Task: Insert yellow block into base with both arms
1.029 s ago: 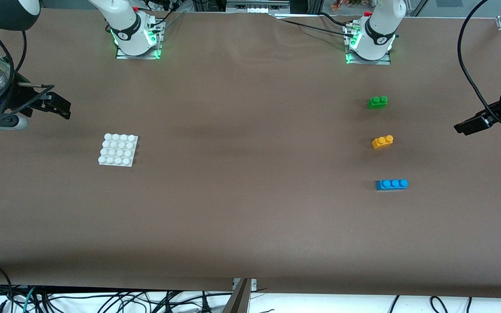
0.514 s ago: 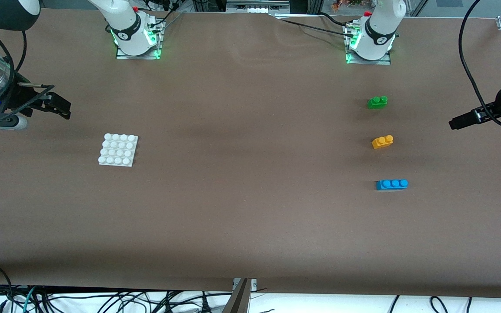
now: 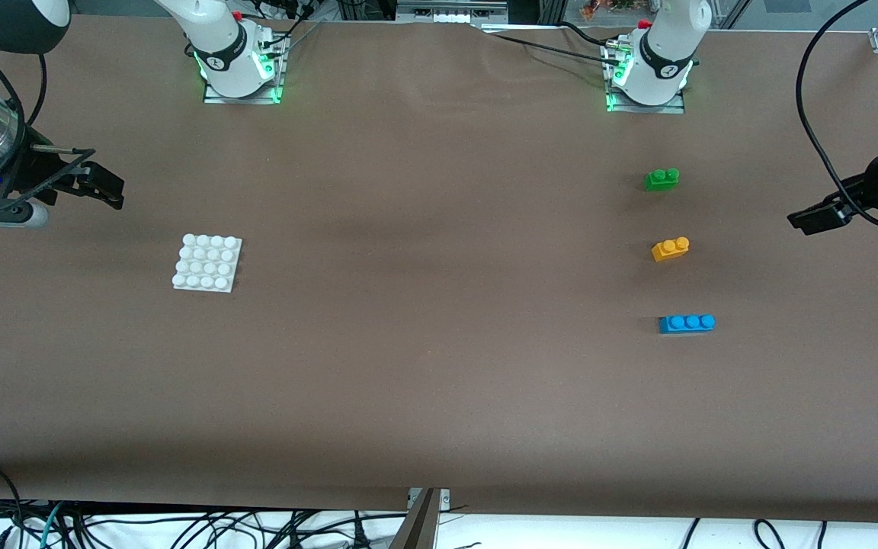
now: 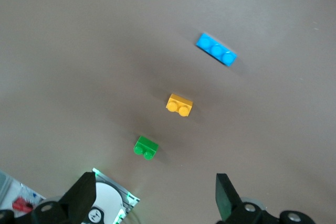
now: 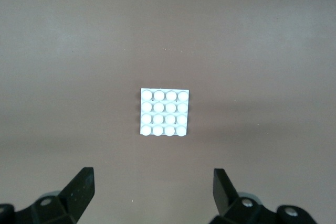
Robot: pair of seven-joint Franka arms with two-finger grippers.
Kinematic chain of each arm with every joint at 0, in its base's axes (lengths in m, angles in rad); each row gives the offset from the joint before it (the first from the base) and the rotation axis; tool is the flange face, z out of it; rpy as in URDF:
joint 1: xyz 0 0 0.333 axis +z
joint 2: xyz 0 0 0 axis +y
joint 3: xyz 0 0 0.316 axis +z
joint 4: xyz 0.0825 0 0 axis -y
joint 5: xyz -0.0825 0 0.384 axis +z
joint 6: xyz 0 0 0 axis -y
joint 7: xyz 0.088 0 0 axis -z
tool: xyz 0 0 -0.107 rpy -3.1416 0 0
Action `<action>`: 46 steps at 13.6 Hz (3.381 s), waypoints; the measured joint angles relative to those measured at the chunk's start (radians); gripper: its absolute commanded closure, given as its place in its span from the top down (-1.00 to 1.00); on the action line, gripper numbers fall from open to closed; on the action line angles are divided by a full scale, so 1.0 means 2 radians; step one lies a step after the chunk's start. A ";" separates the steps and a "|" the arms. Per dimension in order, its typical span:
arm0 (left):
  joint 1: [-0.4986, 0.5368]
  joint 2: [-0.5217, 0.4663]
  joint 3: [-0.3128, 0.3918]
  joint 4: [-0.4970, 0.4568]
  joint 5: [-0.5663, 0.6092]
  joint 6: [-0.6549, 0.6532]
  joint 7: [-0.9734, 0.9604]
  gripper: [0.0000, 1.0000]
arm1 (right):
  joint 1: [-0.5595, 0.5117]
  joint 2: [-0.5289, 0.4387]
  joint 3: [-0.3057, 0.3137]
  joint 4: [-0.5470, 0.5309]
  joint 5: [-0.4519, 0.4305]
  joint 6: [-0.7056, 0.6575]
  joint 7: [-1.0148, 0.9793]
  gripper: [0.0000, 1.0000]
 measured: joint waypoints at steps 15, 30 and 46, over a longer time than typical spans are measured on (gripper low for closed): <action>0.001 -0.025 -0.015 -0.174 -0.002 0.144 -0.329 1.00 | 0.001 0.051 0.002 0.000 0.000 0.000 0.001 1.00; 0.004 -0.048 -0.014 -0.396 -0.018 0.440 -0.470 1.00 | 0.000 0.077 -0.022 -0.196 -0.007 0.214 0.002 1.00; 0.005 -0.020 -0.011 -0.533 -0.016 0.653 -0.557 1.00 | -0.001 0.165 -0.041 -0.247 -0.007 0.383 0.027 1.00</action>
